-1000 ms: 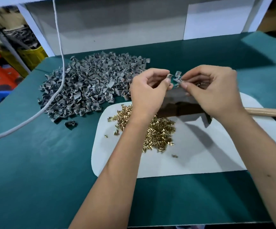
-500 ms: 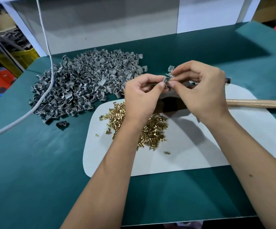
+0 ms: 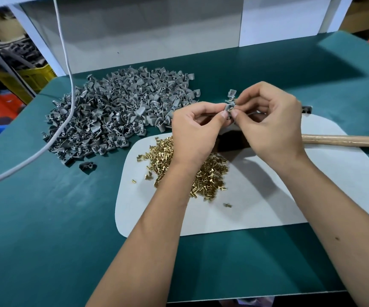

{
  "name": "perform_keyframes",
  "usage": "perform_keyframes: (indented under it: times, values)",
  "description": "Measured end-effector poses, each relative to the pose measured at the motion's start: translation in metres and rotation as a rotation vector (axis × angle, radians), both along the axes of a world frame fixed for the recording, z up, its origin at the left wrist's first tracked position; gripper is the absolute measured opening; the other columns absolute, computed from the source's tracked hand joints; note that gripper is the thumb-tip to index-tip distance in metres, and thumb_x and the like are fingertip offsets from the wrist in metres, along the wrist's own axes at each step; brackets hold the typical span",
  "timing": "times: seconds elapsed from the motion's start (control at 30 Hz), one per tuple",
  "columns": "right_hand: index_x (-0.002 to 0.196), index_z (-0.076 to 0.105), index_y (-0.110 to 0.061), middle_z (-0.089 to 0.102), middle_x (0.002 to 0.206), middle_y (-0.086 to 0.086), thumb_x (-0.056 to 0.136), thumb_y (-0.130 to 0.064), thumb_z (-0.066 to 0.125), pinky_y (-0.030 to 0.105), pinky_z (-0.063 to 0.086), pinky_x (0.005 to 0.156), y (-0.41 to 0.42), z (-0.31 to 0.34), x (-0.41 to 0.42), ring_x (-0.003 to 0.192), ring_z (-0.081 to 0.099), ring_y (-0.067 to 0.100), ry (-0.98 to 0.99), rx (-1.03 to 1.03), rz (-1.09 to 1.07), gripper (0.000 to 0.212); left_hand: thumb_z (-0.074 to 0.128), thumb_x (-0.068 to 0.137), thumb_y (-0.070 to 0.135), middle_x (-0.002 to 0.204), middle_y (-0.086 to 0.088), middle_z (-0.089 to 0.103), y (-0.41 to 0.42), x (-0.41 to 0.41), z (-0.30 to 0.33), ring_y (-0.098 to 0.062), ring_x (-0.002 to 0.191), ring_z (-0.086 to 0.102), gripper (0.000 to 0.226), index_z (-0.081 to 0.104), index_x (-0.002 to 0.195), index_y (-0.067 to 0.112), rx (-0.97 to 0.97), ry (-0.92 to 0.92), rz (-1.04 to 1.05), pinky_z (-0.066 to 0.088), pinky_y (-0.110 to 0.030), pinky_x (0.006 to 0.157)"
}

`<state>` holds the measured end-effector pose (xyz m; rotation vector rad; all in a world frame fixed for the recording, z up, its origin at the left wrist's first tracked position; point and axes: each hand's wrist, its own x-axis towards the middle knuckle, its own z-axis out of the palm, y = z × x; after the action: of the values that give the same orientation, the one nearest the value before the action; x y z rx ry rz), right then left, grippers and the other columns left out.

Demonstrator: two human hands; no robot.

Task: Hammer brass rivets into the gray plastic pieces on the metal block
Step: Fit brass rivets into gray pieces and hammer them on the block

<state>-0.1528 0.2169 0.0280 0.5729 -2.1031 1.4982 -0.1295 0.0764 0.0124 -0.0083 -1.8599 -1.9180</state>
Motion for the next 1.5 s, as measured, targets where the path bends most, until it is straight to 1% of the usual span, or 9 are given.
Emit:
perform_keyframes:
  times: [0.27,0.53,0.77,0.87,1.03,1.13,1.27,1.33,1.5]
  values:
    - [0.08,0.061,-0.011,0.065,0.074,0.001,0.08,-0.001,0.072,0.04,0.057,0.063,0.001,-0.003,0.002,0.067,0.065,0.02,0.058,0.059,-0.012,0.015,0.075,0.084,-0.009,0.088,-0.019,0.077,0.005,0.002,0.0,-0.031,0.083,0.077,0.012,0.077,0.094,-0.002,0.039,-0.062,0.002,0.062,-0.048,0.087]
    - [0.076,0.061,-0.014,0.064,0.072,-0.005,0.076,0.002,0.069,0.034,0.055,0.062,-0.001,-0.006,0.001,0.064,0.063,0.012,0.094,0.096,-0.08,0.018,0.075,0.083,-0.009,0.089,-0.015,0.078,0.011,0.003,-0.001,-0.029,0.086,0.078,0.018,0.077,0.088,0.009,-0.024,-0.082,0.027,0.062,-0.048,0.087]
    - [0.098,0.069,-0.012,0.073,0.087,-0.005,0.084,0.001,0.071,0.029,0.062,0.079,0.004,-0.006,-0.004,0.083,0.073,0.009,0.034,0.072,0.043,0.019,0.075,0.084,-0.006,0.09,-0.013,0.079,0.009,0.0,-0.001,-0.029,0.089,0.077,0.013,0.079,0.092,0.002,0.02,-0.07,0.083,0.061,-0.049,0.09]
    - [0.097,0.071,-0.01,0.073,0.088,-0.004,0.085,0.0,0.073,0.025,0.061,0.08,0.009,-0.006,-0.005,0.085,0.073,0.005,0.122,0.123,0.021,0.017,0.075,0.085,-0.006,0.09,-0.016,0.078,0.008,0.001,0.001,-0.032,0.088,0.077,0.013,0.078,0.096,0.0,0.063,-0.065,0.043,0.061,-0.047,0.09]
    - [0.094,0.078,-0.009,0.074,0.09,0.001,0.087,-0.009,0.077,0.027,0.056,0.075,0.013,-0.003,-0.007,0.083,0.068,0.011,0.304,0.26,-0.032,0.006,0.072,0.085,-0.012,0.084,-0.015,0.077,0.005,0.002,0.005,-0.022,0.073,0.075,0.014,0.076,0.092,0.0,0.17,-0.084,-0.04,0.061,-0.026,0.072]
    - [0.092,0.078,-0.006,0.071,0.089,0.005,0.09,-0.006,0.076,0.024,0.052,0.075,0.013,-0.001,-0.007,0.082,0.064,0.014,0.362,0.299,-0.02,0.004,0.071,0.086,-0.012,0.084,-0.017,0.076,0.003,0.002,0.007,-0.021,0.073,0.073,0.012,0.075,0.096,-0.005,0.188,-0.094,-0.062,0.062,-0.028,0.075]
    - [0.093,0.077,-0.004,0.071,0.089,0.006,0.092,-0.006,0.072,0.021,0.05,0.077,0.011,-0.001,-0.006,0.083,0.064,0.015,0.303,0.267,-0.052,0.006,0.072,0.09,-0.005,0.097,-0.018,0.077,0.001,0.003,0.007,-0.023,0.083,0.074,0.016,0.077,0.103,0.001,0.167,-0.081,-0.101,0.061,-0.043,0.091]
    - [0.094,0.077,-0.004,0.071,0.09,0.005,0.092,-0.008,0.07,0.024,0.051,0.079,0.01,-0.001,-0.005,0.085,0.065,0.014,0.234,0.223,-0.066,0.007,0.075,0.087,-0.004,0.103,-0.013,0.078,-0.002,0.003,0.007,-0.021,0.091,0.074,0.025,0.077,0.109,0.007,0.097,-0.062,-0.134,0.06,-0.041,0.094]
    - [0.097,0.076,-0.009,0.071,0.092,-0.004,0.092,-0.011,0.071,0.019,0.051,0.082,0.005,-0.001,-0.002,0.087,0.066,0.008,0.103,0.145,-0.036,0.007,0.076,0.081,-0.012,0.103,-0.011,0.078,-0.004,0.002,0.005,-0.018,0.095,0.074,0.034,0.074,0.113,-0.001,0.055,-0.003,-0.143,0.06,-0.037,0.093]
